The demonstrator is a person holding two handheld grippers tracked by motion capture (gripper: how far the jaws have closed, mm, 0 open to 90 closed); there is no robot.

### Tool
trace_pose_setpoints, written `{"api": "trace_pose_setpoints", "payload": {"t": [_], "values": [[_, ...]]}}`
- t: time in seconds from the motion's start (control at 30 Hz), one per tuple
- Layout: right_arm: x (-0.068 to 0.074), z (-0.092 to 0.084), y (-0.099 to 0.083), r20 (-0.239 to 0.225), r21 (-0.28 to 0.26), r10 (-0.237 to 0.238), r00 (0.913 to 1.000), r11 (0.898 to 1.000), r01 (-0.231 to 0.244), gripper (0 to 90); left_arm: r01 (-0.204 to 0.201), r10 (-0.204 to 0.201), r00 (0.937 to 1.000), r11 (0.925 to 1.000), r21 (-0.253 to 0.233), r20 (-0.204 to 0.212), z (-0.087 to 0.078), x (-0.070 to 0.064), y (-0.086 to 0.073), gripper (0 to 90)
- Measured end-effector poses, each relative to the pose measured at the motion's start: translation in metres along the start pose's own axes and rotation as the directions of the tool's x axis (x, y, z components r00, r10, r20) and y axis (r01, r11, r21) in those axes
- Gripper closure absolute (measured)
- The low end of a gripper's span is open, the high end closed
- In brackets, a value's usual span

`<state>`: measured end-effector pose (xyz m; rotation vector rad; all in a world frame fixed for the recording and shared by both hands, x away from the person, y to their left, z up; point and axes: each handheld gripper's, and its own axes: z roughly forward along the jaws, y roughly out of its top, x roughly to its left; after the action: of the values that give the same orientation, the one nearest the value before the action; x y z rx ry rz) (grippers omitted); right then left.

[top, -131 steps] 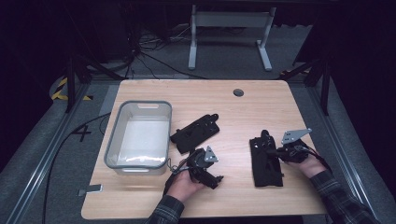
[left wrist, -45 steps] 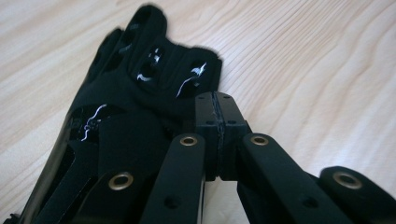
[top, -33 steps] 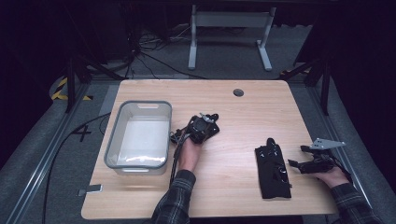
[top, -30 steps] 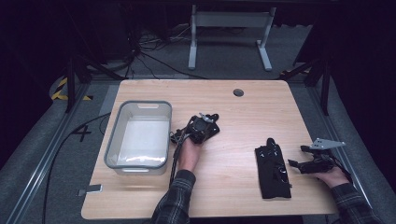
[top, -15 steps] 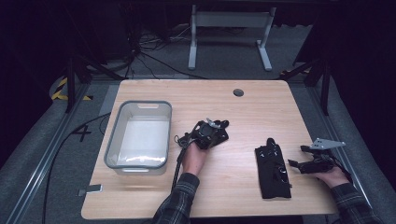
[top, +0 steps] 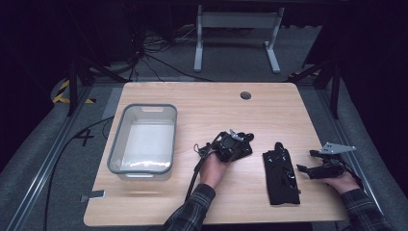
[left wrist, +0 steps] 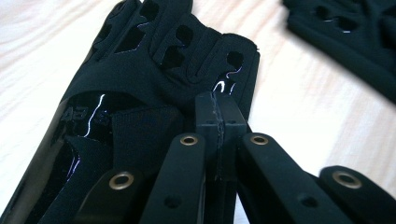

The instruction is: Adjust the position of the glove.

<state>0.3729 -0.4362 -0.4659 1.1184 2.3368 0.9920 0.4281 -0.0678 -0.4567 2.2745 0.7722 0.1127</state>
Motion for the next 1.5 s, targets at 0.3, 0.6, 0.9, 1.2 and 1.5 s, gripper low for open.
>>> {"api": "trace_pose_setpoints", "payload": {"t": [0.3, 0.6, 0.9, 1.2, 1.5], "values": [[0.0, 0.0, 0.0, 0.0, 0.0, 0.0, 1.0, 1.0, 0.0, 10.8, 0.004, -0.003, 0.9996, 1.0, -0.006, 0.027, -0.011, 0.0, 0.004, 89.8], [0.0, 0.0, 0.0, 0.0, 0.0, 0.0, 1.0, 1.0, 0.0, 10.8, 0.058, -0.061, 0.9968, 0.9967, -0.057, -0.051, -0.046, 0.026, -0.001, 89.8], [0.0, 0.0, 0.0, 0.0, 0.0, 0.0, 1.0, 1.0, 0.0, 10.9, 0.131, -0.137, 0.9866, 0.9893, -0.063, -0.089, -0.055, 0.051, -0.014, 89.7], [0.0, 0.0, 0.0, 0.0, 0.0, 0.0, 1.0, 1.0, 0.0, 10.9, 0.126, -0.123, 0.9864, 0.9919, 0.017, -0.108, -0.034, 0.054, -0.018, 89.8], [0.0, 0.0, 0.0, 0.0, 0.0, 0.0, 1.0, 1.0, 0.0, 10.9, 0.091, -0.083, 0.9913, 0.9931, 0.074, -0.102, -0.038, 0.035, -0.021, 89.8]]}}
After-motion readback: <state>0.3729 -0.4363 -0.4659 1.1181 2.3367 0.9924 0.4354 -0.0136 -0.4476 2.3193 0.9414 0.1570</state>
